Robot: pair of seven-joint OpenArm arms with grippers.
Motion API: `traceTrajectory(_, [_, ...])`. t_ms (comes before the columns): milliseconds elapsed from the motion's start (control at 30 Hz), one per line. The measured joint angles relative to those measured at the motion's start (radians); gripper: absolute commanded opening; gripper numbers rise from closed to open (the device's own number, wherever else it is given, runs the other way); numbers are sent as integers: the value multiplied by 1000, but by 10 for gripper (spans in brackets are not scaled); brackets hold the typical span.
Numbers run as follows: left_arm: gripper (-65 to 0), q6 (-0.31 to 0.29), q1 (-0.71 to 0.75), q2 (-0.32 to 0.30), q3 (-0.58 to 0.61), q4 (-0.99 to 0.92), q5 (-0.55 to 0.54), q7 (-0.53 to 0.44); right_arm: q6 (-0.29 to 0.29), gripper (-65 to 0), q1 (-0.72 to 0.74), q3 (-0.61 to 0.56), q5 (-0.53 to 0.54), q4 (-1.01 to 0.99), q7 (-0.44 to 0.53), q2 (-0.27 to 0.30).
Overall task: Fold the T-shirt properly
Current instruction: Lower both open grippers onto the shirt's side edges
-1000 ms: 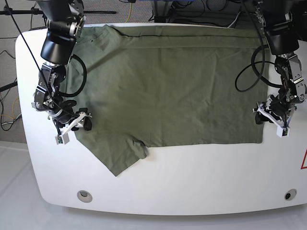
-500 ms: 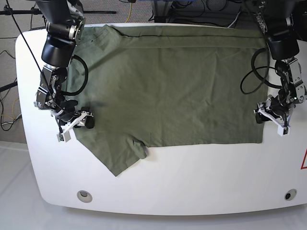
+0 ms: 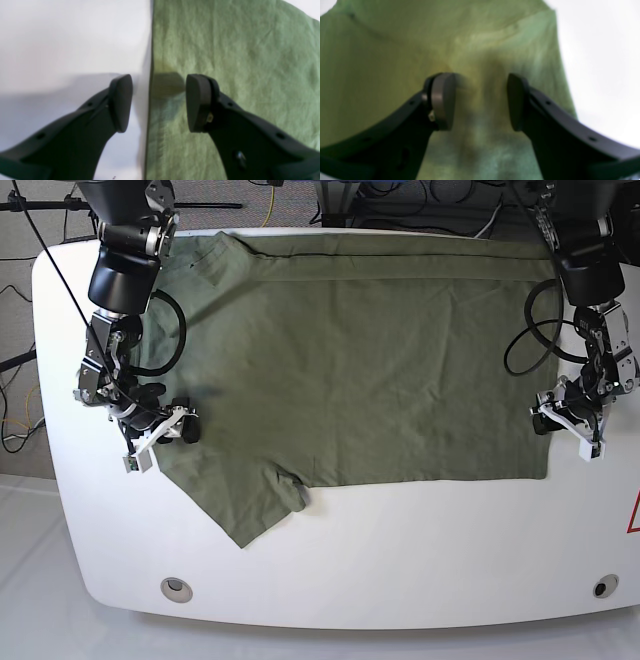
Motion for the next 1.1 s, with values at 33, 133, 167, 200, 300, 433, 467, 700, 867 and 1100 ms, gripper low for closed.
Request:
traceTrajectory(33, [-326,0,0,-1,0,0,0,0,0,-330,-4,0,0,1,6,0])
traceTrajectory(133, [-327,0,1,-1,0,0,0,0,0,-330,-4,-2,0,3,10,0])
traceTrajectory(167, [-327,0,3,-2,0,0,0,-2,0,-330,-3,-2,0,3,7,0])
traceTrajectory(200, [-327,0,3,-2,0,0,0,-5,0,-330,-1,-2,0,2,1,0])
traceTrajectory(300, [-328,0,5,-2,0,0,0,-11,0,-330,14,-2,-1,-18,3,7])
traceTrajectory(433, [-327,0,5,-2,0,0,0,-12,-4,-329,37,1,-10,-37,-1,11])
traceTrajectory(467, [-326,0,5,-2,0,0,0,-12,-4,-329,42,3,-10,-42,-1,13])
traceTrajectory(700, [-324,0,5,-4,0,-2,0,-23,-4,-329,77,9,-23,-91,19,19])
traceTrajectory(867, [-327,0,6,-5,0,-5,0,-29,-4,-332,78,14,-23,-107,19,18])
traceTrajectory(1100, [-328,1,6,-4,0,-5,0,-29,-3,-332,68,6,-20,-93,29,11])
